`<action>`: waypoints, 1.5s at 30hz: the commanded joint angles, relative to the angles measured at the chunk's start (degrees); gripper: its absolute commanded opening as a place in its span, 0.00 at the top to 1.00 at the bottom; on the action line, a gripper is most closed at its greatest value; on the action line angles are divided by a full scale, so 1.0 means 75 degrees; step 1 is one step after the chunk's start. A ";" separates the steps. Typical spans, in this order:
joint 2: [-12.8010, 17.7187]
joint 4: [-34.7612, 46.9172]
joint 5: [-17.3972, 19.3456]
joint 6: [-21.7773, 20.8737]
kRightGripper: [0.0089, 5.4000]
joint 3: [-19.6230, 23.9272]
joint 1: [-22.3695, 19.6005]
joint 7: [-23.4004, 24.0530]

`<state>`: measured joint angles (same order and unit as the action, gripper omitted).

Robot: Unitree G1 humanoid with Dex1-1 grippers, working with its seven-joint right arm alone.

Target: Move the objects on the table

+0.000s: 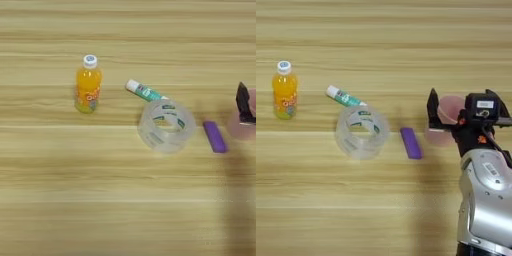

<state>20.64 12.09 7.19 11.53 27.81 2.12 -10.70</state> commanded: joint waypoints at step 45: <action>0.0403 -0.0323 0.0103 -0.0173 0.01 -0.0075 0.0018 -0.0151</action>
<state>21.13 8.26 8.09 11.76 26.90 4.48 -11.91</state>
